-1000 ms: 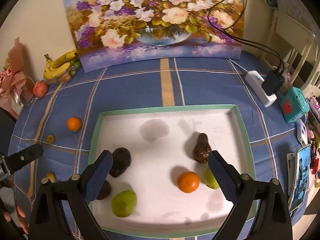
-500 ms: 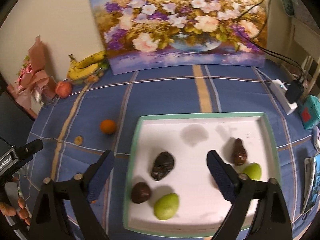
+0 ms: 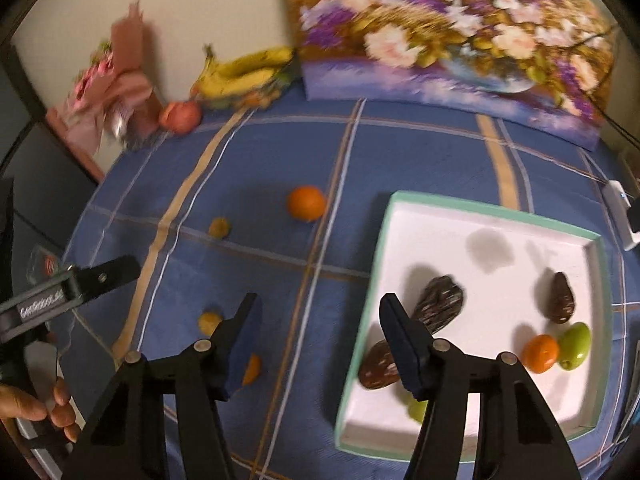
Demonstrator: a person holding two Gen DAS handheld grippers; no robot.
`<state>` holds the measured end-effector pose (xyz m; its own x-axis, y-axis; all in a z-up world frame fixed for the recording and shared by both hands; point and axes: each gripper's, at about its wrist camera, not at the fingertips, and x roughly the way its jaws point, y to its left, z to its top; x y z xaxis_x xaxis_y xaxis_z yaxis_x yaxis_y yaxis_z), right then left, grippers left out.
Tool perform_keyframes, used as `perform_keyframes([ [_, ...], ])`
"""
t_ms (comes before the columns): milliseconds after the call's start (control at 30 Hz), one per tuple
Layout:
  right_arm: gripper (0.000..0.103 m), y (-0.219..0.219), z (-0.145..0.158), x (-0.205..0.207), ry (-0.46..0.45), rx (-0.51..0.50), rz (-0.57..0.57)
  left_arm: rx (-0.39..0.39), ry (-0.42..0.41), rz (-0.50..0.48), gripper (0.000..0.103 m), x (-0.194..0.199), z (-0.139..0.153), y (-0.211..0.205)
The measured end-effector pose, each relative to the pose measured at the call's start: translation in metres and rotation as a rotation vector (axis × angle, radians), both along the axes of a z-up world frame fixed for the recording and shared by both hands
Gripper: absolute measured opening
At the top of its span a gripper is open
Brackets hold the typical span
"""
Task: Organize fruits
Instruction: 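Grasp the orange with a stem using the right tool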
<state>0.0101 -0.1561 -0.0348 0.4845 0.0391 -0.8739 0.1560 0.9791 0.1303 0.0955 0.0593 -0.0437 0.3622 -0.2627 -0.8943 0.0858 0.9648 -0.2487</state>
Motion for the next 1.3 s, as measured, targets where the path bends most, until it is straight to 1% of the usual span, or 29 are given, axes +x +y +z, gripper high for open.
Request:
perform_keyframes([
  [133,0.057,0.019,-0.015,0.005,0.055,0.001,0.056,-0.003,0.046,-0.004,0.098,0.003,-0.014,0.001],
  [267,0.056,0.033,-0.029,0.009,0.102,-0.015,0.101,-0.013,0.089,0.0,0.098,0.004,-0.026,0.002],
  [400,0.056,0.046,-0.04,0.012,0.14,-0.025,0.148,-0.009,0.11,-0.006,0.098,0.005,-0.032,0.001],
  [633,0.056,0.061,-0.051,0.011,0.181,-0.029,0.207,-0.008,0.157,-0.026,0.098,0.004,-0.047,-0.004],
  [767,0.056,0.068,-0.056,0.013,0.197,-0.035,0.228,-0.005,0.164,-0.029,0.096,0.004,-0.05,-0.005],
  [833,0.056,0.072,-0.059,0.013,0.208,-0.037,0.244,-0.002,0.167,-0.036,0.089,0.004,-0.05,-0.007],
  [967,0.056,0.079,-0.067,0.015,0.229,-0.047,0.263,0.003,0.181,-0.049,0.089,0.005,-0.055,-0.012],
  [1100,0.05,0.08,-0.073,0.016,0.245,-0.05,0.268,0.009,0.187,-0.066,0.087,0.002,-0.058,-0.016],
  [1167,0.048,0.081,-0.075,0.017,0.25,-0.05,0.27,0.008,0.19,-0.076,0.078,0.002,-0.059,-0.019],
  [1200,0.047,0.081,-0.076,0.017,0.251,-0.048,0.272,0.006,0.192,-0.08,0.076,0.001,-0.06,-0.02],
  [1300,0.046,0.081,-0.077,0.018,0.254,-0.042,0.274,-0.008,0.194,-0.09,0.074,0.001,-0.062,-0.024],
])
